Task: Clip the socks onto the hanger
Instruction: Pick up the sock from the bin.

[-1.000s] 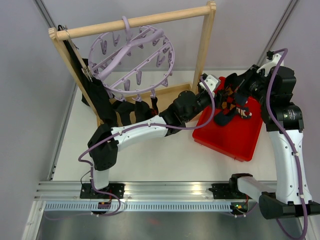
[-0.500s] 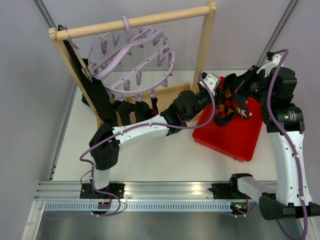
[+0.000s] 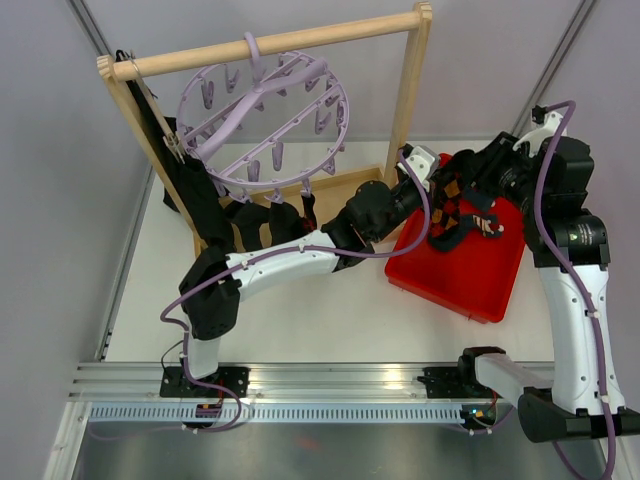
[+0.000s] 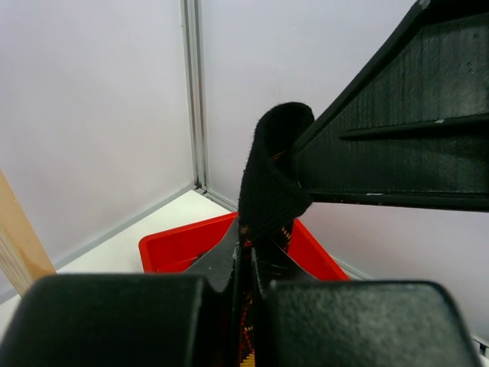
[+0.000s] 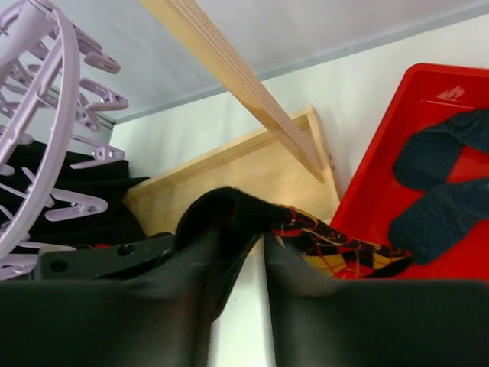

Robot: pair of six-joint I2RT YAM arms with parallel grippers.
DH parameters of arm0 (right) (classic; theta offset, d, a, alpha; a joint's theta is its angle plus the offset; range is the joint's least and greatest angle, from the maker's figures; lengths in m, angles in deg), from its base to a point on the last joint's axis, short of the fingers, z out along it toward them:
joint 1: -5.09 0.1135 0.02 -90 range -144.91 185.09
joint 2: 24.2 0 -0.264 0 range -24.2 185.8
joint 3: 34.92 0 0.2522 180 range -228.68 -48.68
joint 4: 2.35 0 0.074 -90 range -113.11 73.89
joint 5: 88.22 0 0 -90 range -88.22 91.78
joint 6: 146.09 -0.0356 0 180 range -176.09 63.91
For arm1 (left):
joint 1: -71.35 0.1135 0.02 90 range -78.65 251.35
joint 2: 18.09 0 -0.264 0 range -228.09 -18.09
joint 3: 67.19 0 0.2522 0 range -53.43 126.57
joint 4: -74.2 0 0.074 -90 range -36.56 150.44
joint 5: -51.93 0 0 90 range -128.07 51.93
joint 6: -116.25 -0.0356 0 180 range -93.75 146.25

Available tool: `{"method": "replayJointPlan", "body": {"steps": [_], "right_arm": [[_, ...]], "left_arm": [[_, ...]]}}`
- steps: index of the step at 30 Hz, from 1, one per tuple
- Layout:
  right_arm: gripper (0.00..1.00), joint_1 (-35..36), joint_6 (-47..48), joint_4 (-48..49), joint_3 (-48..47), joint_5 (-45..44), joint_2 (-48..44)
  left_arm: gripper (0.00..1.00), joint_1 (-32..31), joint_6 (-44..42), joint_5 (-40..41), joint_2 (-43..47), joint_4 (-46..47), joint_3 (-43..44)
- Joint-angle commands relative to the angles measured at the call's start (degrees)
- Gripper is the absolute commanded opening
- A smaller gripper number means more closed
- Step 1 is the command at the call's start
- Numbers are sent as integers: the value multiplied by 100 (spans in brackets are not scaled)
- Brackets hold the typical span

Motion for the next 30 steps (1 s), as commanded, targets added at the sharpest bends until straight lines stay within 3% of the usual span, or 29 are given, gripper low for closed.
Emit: {"method": "replayJointPlan", "body": {"steps": [1,4,7,19,30], "right_arm": [[41,-20,113,-51,-86,-93,-131],[57,-20,131,-69,-174,-190,-158],[66,-20,148,-51,-218,-243,-166],[70,-11,113,396,9,125,18],[69,401,280,1275,388,417,246]], "left_arm": [[2,8,133,59,166,213,-23],[2,8,229,313,438,89,-225],[2,8,335,585,833,-52,-638],[2,8,757,2087,2697,-771,-2738],[2,-1,1056,3293,3981,-2020,-3408]]}}
